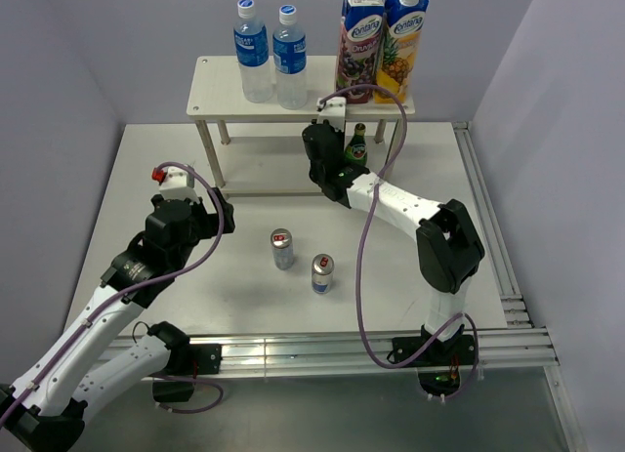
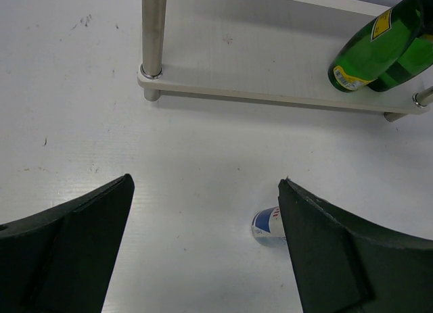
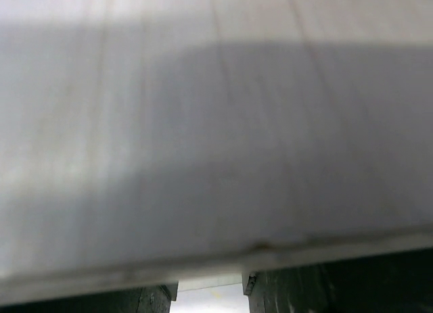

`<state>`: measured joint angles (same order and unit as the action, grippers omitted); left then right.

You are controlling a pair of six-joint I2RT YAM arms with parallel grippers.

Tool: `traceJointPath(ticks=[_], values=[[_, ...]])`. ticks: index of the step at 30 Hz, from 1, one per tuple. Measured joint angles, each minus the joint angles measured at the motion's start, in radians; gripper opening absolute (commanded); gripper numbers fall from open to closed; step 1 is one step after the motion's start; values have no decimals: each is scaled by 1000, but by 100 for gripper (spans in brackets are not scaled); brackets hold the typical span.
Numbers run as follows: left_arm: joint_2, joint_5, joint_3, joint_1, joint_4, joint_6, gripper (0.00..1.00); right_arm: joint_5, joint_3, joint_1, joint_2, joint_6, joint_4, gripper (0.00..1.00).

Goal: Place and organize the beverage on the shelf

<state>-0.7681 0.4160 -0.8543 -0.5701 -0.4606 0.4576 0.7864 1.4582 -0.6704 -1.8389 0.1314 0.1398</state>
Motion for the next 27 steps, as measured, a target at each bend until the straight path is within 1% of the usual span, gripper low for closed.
traceJointPath(ticks=[1, 4, 8, 9, 11, 12, 13, 15, 21, 24, 27], values=[[0, 0, 0, 0, 0, 0, 95, 2, 0, 0, 0, 3, 0, 32], [0, 0, 0, 0, 0, 0, 95, 9, -3, 0, 0, 16, 0, 47], [0, 0, 0, 0, 0, 0, 95, 28, -10, 1, 3, 26, 11, 58], [0, 0, 0, 0, 0, 0, 95, 33, -13, 1, 4, 29, 13, 63], [0, 0, 0, 0, 0, 0, 95, 36, -20, 1, 8, 36, 17, 68], [0, 0, 0, 0, 0, 0, 95, 37, -27, 1, 14, 40, 19, 71], [0, 0, 0, 0, 0, 0, 95, 37, -33, 1, 21, 44, 18, 78], [0, 0, 0, 0, 0, 0, 95, 37, -53, 1, 39, 54, 15, 85], [0, 0, 0, 0, 0, 0, 95, 37, -113, -13, 125, 89, -7, 88], [-2, 0, 0, 0, 0, 0, 95, 40, -153, -34, 203, 114, -17, 91], [-2, 0, 0, 0, 0, 0, 95, 44, -193, -61, 280, 143, -39, 91]])
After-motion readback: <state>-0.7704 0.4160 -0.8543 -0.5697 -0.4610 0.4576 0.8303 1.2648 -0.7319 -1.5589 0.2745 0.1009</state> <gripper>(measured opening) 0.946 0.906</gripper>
